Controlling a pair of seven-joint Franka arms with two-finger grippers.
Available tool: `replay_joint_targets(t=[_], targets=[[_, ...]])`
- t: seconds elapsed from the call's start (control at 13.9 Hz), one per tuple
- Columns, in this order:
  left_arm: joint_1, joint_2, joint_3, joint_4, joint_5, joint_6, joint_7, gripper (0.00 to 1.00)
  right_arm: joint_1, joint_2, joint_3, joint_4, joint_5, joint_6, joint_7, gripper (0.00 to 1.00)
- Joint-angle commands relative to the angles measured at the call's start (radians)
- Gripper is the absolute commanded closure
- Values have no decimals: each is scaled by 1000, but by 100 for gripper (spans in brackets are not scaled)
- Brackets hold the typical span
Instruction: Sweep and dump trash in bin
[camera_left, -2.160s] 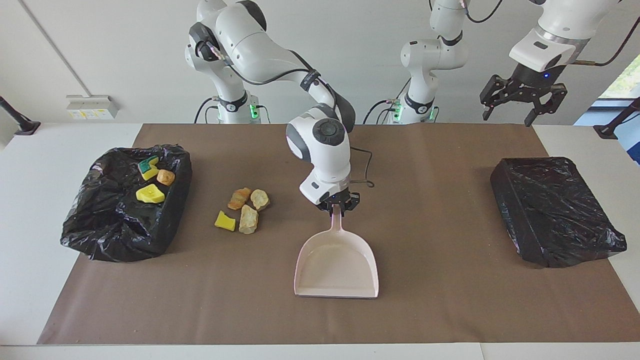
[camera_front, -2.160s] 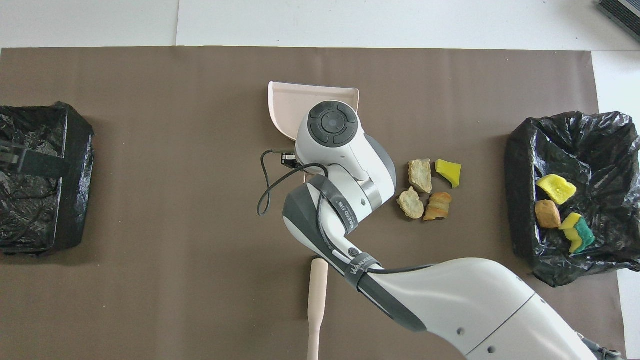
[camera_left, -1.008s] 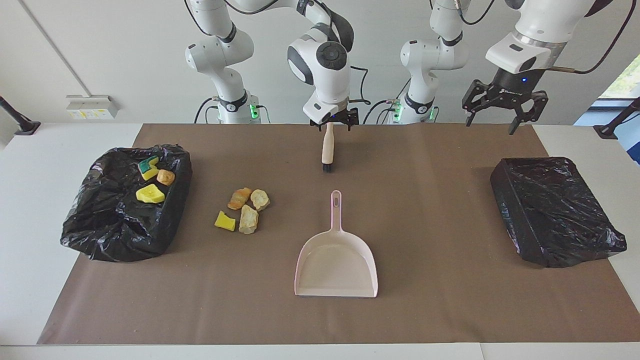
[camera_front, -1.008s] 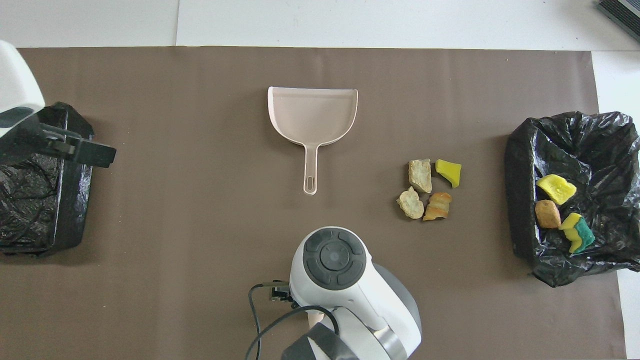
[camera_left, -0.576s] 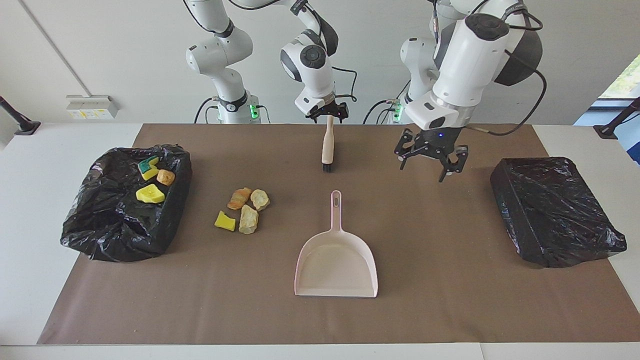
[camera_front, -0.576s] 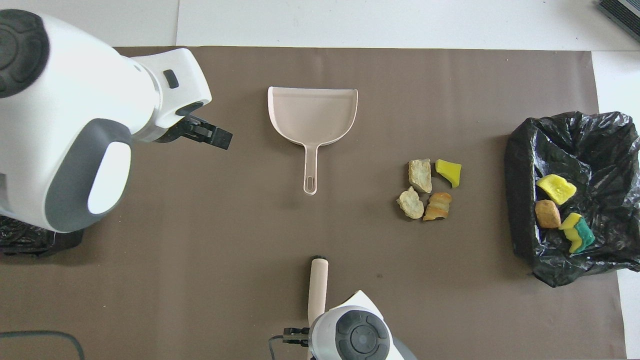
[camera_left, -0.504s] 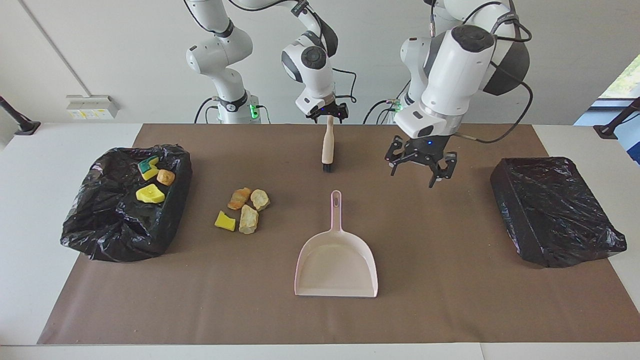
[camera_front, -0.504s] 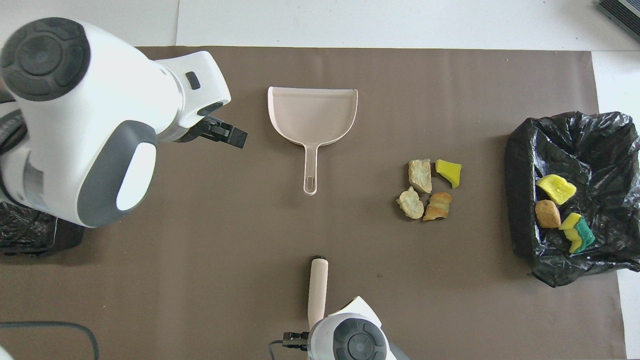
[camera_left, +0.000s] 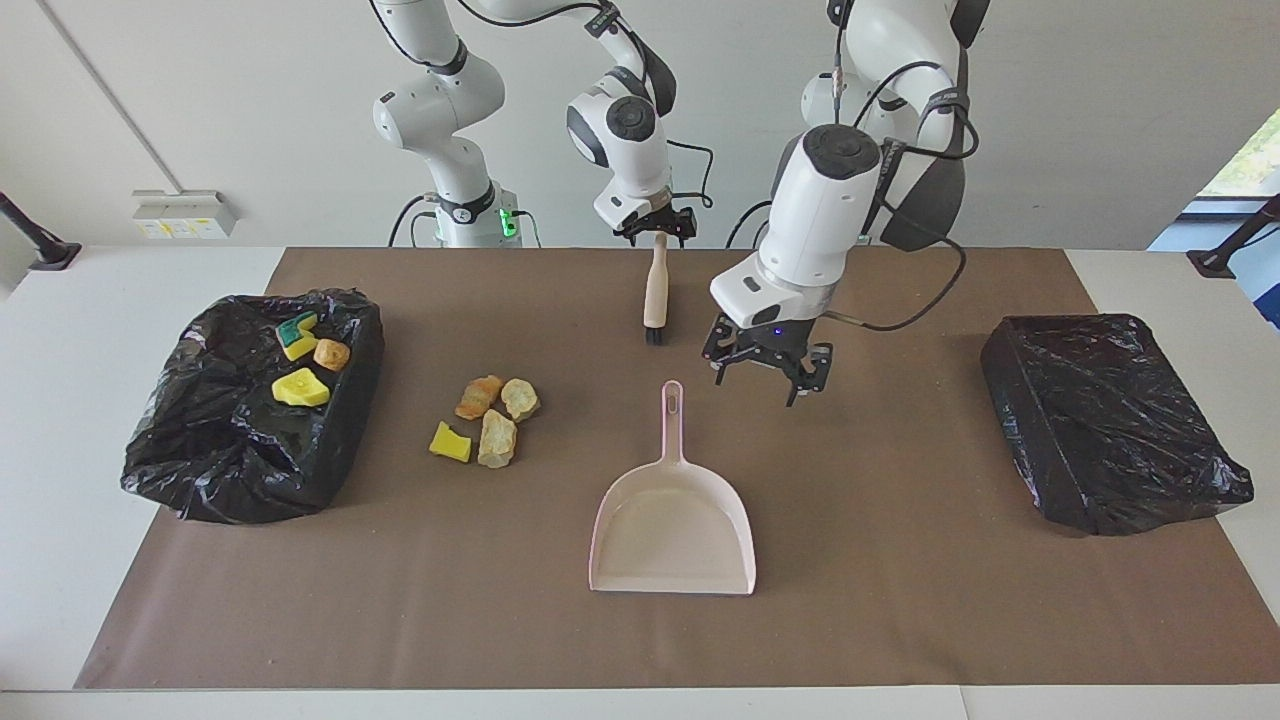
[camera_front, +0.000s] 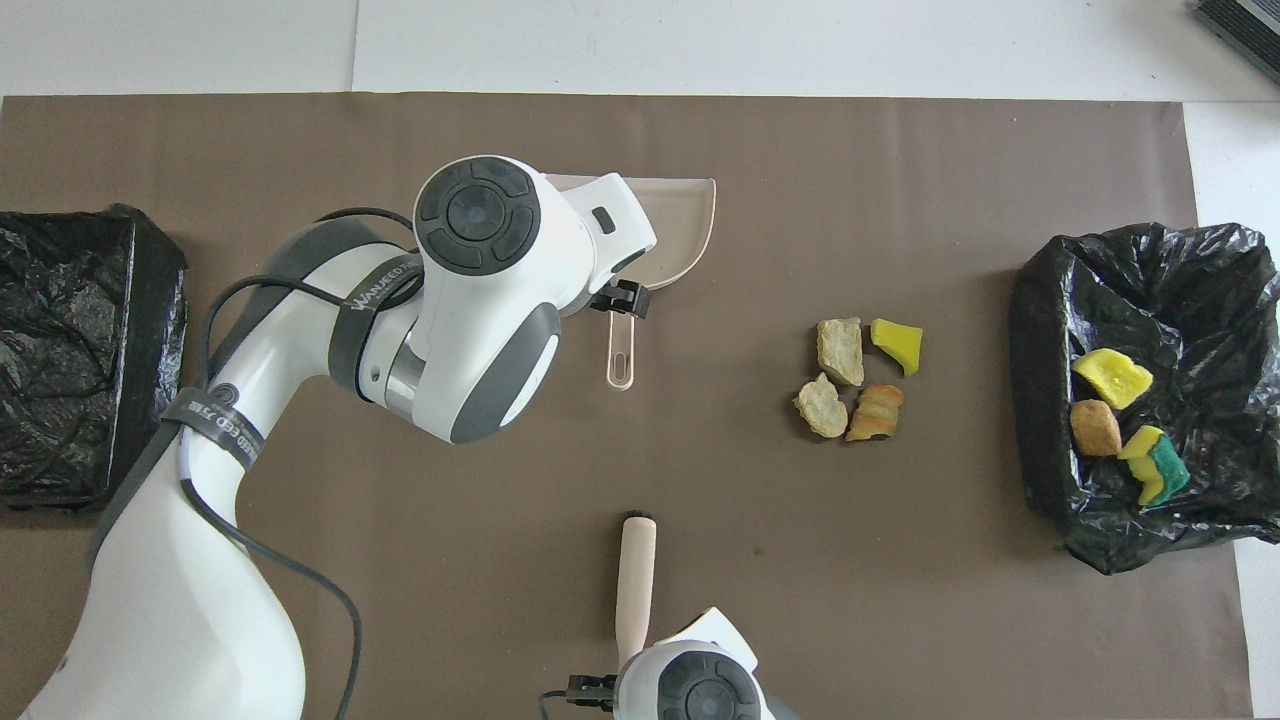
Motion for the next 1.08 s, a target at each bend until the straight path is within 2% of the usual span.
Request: replay_joint_targets(t=[0.0,0.07,0.22,0.29,0.36,0.5,0.58,0.65,0.79,1.01], targets=[[-22,33,17,0,29,50,-50,0,23,28,-2,-5,22,37,0,39],[-51,71,20,6,56,52,-85,0,24,30,-2,5,20,34,3,60],[-62,114,20,9,139,107,-188,0,24,35,-2,18,20,30,-2,77],[-61,114,20,9,141,133,-196,0,23,30,-3,19,19,25,-9,86],[-62,114,20,7,147,135,-198,0,15,27,-5,24,10,14,-20,100],[-64,114,20,6,149,124,-219,0,7,27,-9,36,6,-21,-74,100],[-64,114,20,6,149,124,-234,7,0,27,-9,35,5,-26,-88,100],[-67,111,20,-2,149,119,-240,18,-3,25,-9,36,3,-27,-92,100],[-76,111,20,-3,149,107,-242,51,-5,21,-12,36,-21,-44,-95,100],[-93,99,21,-36,149,102,-242,77,-52,-50,-14,47,-84,-157,-92,100]])
